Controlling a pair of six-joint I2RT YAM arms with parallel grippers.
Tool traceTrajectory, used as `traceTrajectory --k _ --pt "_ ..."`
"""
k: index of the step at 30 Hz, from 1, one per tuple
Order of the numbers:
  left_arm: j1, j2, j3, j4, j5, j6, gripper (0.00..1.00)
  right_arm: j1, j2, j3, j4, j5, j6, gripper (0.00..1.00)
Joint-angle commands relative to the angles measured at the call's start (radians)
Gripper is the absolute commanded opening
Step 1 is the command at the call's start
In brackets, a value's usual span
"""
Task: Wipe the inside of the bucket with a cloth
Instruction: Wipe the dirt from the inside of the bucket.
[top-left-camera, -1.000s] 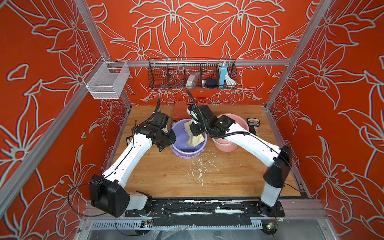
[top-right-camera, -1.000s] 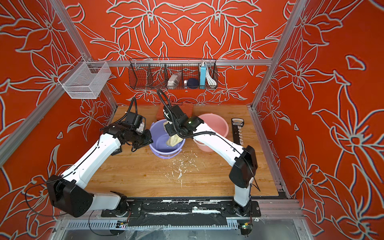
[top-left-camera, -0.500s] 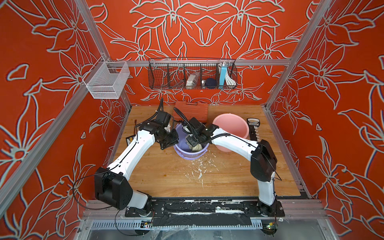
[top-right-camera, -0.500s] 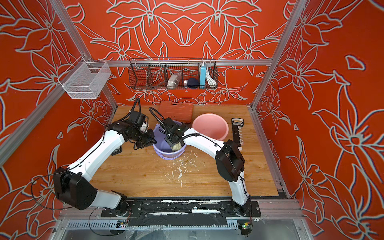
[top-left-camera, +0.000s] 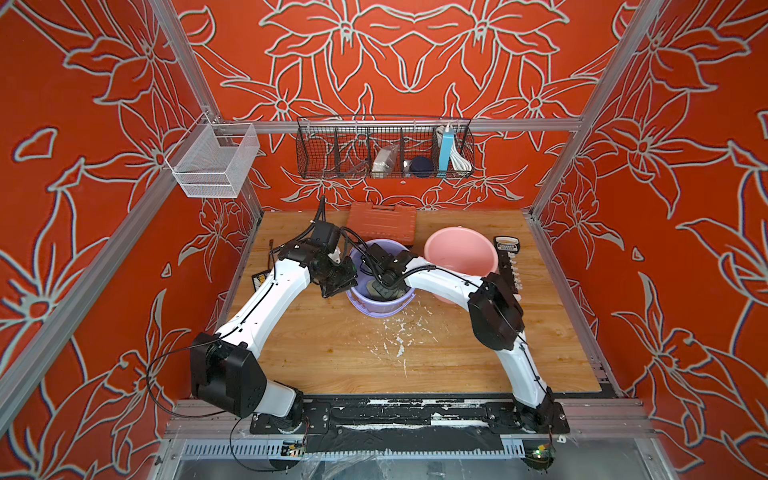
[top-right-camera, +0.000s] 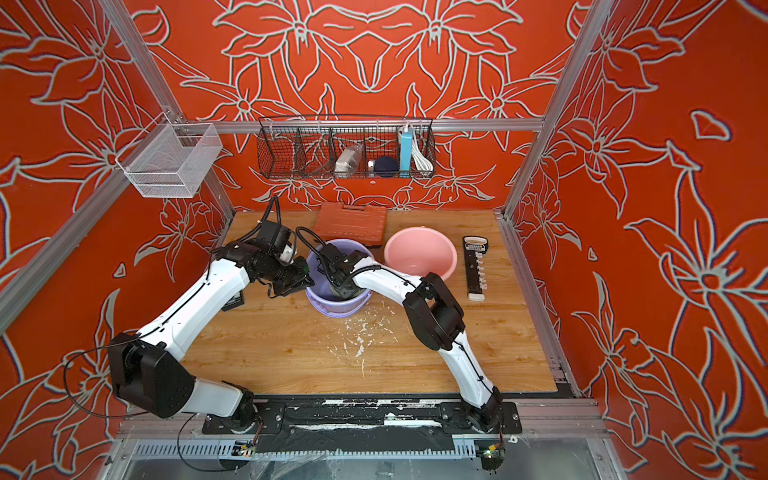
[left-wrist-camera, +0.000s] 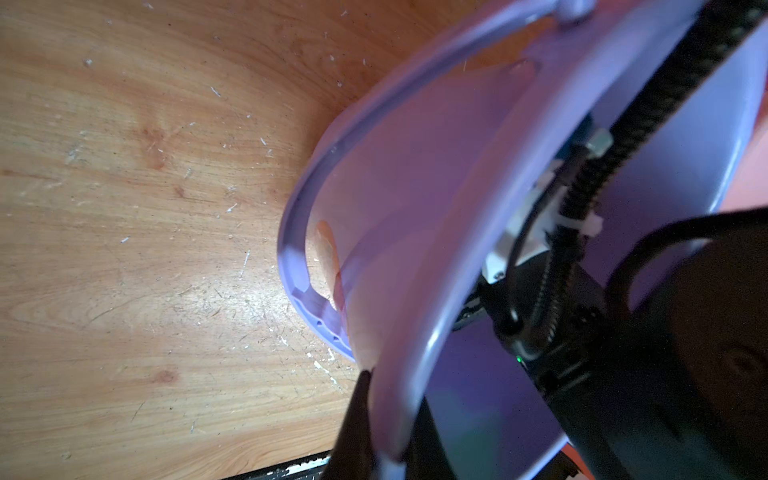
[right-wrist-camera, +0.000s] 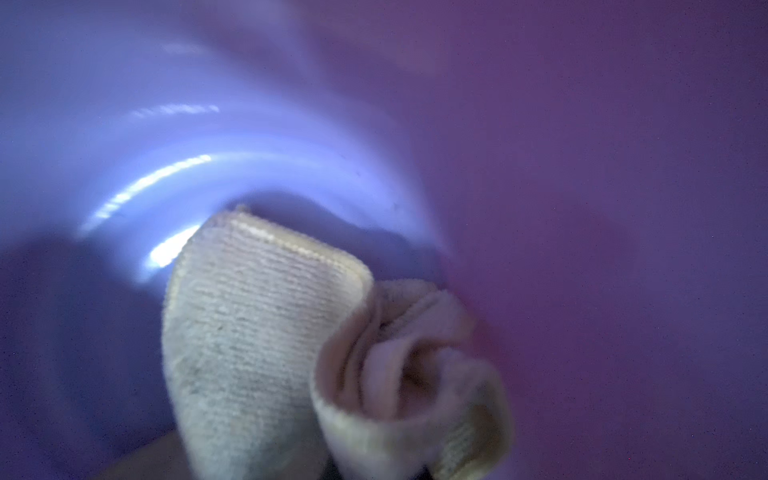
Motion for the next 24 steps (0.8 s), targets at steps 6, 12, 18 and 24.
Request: traceTrajectory --k 6,12,18,24 --pt "-0.012 0.016 -0.008 0.030 0.116 0.030 0.00 -0.039 0.220 0.166 -0.157 -0.268 0.107 0.00" --pt "-0.012 0.030 -0.007 0.025 0.110 0.038 0.00 -0.019 0.123 0.125 0.014 -0.639 0.116 0.00" --pt "-0.012 0.019 -0.001 0.013 0.089 0.036 0.00 -0.041 -0.077 -0.032 0.222 -0.828 0.111 0.00" --pt "-0.011 0.021 0.018 -0.001 0.077 0.033 0.00 -0.050 -0.059 0.066 -0.050 -0.400 0.040 0.00"
